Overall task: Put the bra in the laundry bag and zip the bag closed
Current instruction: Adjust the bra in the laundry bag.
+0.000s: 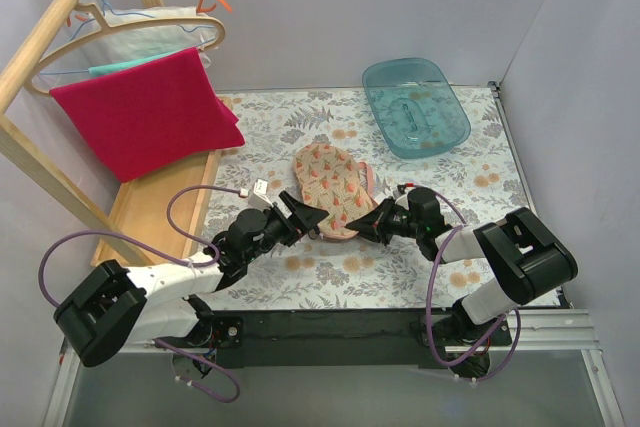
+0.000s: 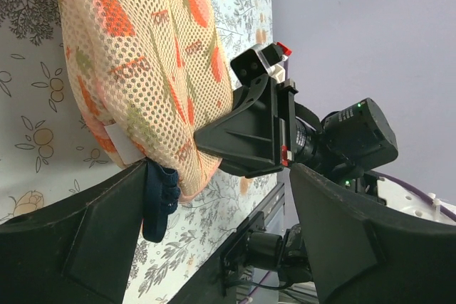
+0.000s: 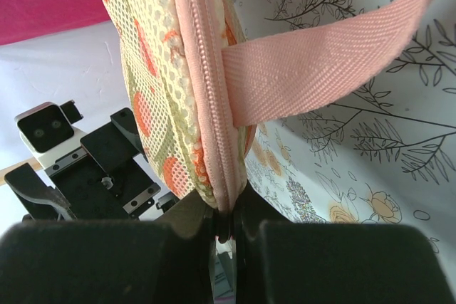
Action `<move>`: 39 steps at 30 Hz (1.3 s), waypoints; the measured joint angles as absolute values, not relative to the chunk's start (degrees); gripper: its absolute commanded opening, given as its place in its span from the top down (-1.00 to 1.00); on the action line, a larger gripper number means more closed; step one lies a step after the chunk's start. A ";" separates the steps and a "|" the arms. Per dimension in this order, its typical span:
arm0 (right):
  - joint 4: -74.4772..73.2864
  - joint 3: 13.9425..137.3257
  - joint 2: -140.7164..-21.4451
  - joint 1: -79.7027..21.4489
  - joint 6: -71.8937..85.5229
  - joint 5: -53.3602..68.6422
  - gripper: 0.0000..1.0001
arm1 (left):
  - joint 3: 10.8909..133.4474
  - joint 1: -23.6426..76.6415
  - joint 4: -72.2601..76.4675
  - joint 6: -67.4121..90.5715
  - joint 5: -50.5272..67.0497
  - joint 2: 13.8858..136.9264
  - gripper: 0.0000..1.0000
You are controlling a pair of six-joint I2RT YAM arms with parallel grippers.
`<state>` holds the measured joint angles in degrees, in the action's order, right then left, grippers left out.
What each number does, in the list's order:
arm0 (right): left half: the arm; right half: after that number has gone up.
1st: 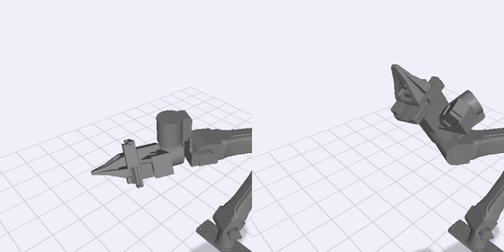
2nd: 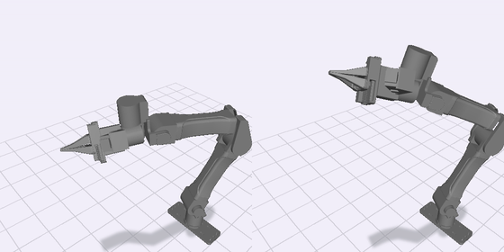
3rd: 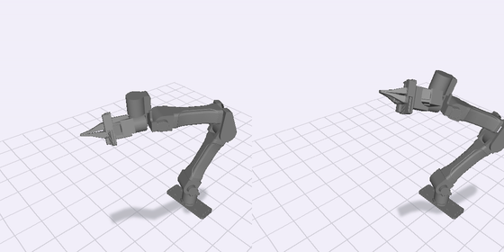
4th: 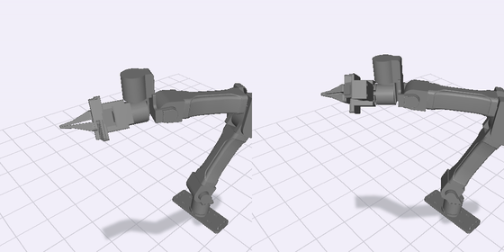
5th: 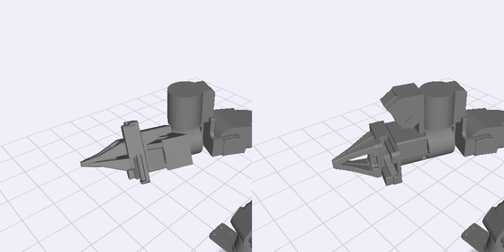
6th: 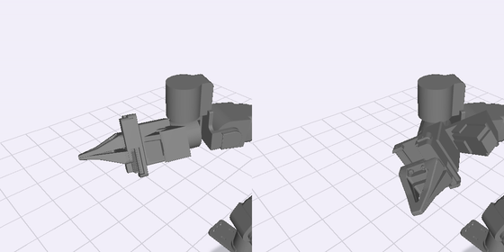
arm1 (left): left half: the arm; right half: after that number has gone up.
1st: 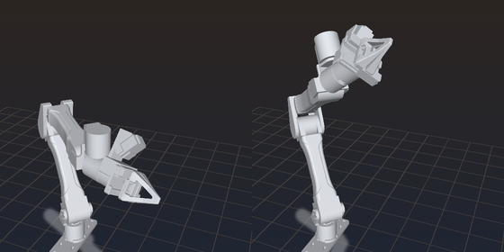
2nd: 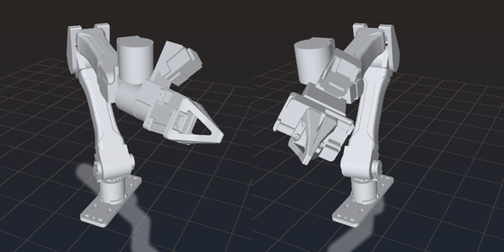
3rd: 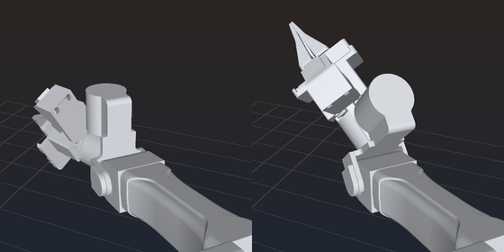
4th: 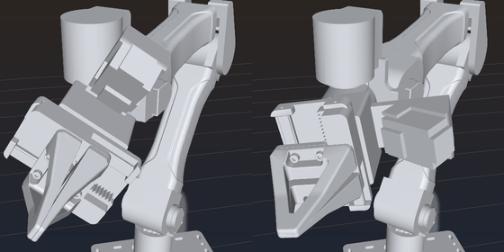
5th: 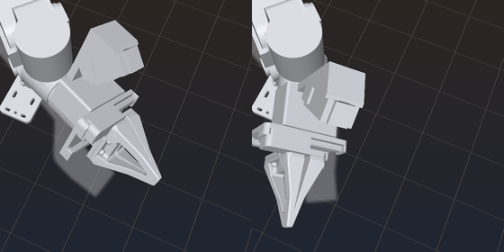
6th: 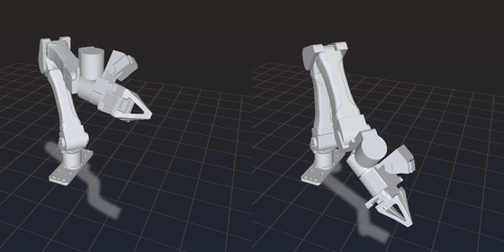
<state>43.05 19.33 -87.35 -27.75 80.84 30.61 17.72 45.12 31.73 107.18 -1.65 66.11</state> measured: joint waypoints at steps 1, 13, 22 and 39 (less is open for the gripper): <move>43.05 19.33 -87.35 -27.75 80.84 30.61 0.81 | 17.76 45.12 31.75 107.20 -1.58 65.98 -0.55; 43.00 19.33 -87.35 -27.77 80.73 30.50 0.81 | 18.87 45.12 32.67 107.77 -1.02 69.49 -0.54; 42.72 19.33 -87.35 -29.65 80.73 28.69 0.76 | 24.62 45.10 36.62 107.74 1.52 80.66 -0.54; 41.25 19.40 -87.18 -31.33 80.73 25.76 0.71 | 27.97 44.21 33.30 106.00 4.05 82.11 -0.61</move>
<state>41.25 19.40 -87.18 -31.33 80.73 25.76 27.97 44.21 33.30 106.00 4.05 82.11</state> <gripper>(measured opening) 0.149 0.793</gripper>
